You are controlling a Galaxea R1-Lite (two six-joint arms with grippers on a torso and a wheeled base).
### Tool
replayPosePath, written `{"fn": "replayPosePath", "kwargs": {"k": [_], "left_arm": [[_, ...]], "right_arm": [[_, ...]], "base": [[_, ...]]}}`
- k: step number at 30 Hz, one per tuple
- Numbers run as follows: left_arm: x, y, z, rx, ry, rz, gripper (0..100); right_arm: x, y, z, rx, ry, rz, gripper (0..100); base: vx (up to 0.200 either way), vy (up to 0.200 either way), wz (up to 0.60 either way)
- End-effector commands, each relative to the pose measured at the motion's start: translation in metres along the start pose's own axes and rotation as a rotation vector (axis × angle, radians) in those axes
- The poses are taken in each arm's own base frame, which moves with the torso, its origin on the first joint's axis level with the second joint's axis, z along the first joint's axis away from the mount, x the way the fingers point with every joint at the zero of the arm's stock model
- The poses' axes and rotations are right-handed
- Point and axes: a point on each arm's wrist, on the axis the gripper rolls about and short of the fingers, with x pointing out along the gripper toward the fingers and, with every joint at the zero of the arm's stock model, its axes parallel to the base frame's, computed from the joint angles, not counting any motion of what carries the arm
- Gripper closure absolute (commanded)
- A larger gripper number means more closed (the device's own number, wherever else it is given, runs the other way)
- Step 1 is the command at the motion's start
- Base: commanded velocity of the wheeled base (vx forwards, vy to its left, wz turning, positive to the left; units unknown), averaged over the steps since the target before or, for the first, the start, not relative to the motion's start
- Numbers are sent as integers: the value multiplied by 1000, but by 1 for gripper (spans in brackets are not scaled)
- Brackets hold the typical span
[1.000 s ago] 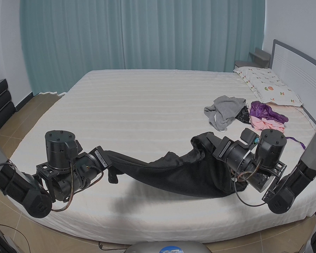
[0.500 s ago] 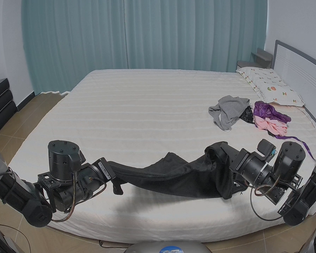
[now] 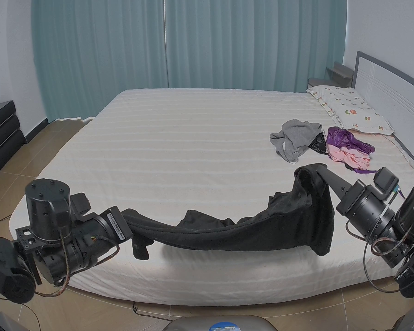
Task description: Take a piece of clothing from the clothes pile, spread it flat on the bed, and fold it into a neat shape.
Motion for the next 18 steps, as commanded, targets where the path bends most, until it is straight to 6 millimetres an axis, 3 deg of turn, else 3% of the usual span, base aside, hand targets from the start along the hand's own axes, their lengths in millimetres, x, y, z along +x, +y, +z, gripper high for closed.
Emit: {"fn": "replayPosePath", "kwargs": {"k": [1, 4, 7, 10, 12, 13, 18], "left_arm": [[-23, -20, 35, -1, -114, -63, 100], [-17, -24, 53, -15, -155, -51, 100], [-5, -24, 59, -19, -156, -29, 100], [23, -25, 68, -24, -155, 4, 100], [30, -26, 70, -26, -157, 9, 100], [42, -27, 73, -27, -157, 14, 100], [73, -31, 82, -29, -167, 19, 100]], "right_arm": [[6, 15, 40, -4, -146, 36, 100], [20, 23, 62, -3, -232, 57, 100], [30, 24, 67, -9, -251, 44, 100], [59, 18, 71, -16, -275, 11, 100], [67, 14, 71, -20, -276, 0, 100], [82, 6, 71, -35, -278, -27, 100], [118, -25, 62, -90, -272, -99, 100]], "base": [[0, 0, 0], [0, 0, 0], [0, 0, 0], [0, 0, 0], [200, 0, 0], [200, 0, 0], [200, 0, 0]]}}
